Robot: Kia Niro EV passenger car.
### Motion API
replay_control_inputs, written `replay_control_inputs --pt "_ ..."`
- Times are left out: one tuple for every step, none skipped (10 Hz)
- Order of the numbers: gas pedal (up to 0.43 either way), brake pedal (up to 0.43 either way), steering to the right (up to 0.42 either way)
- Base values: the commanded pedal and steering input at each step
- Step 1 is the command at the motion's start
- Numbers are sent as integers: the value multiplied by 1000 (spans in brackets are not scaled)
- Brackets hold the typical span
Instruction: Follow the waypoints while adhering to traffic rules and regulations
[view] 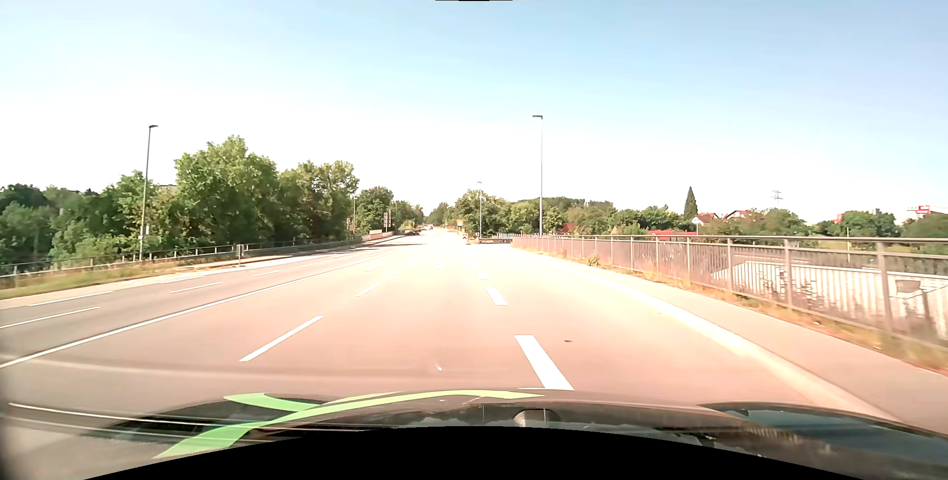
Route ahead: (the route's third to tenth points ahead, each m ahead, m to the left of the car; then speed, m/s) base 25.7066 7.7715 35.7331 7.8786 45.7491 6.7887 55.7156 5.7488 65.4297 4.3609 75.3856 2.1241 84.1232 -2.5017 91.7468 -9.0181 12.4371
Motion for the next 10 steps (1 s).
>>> replay_control_inputs --pt "138 0 14" --pt "138 0 9" --pt "150 0 5" --pt "169 0 1" --pt "169 0 -3" --pt "169 0 -6" --pt "177 0 -10" --pt "177 0 -14" --pt "177 0 -19" --pt "177 0 -23"
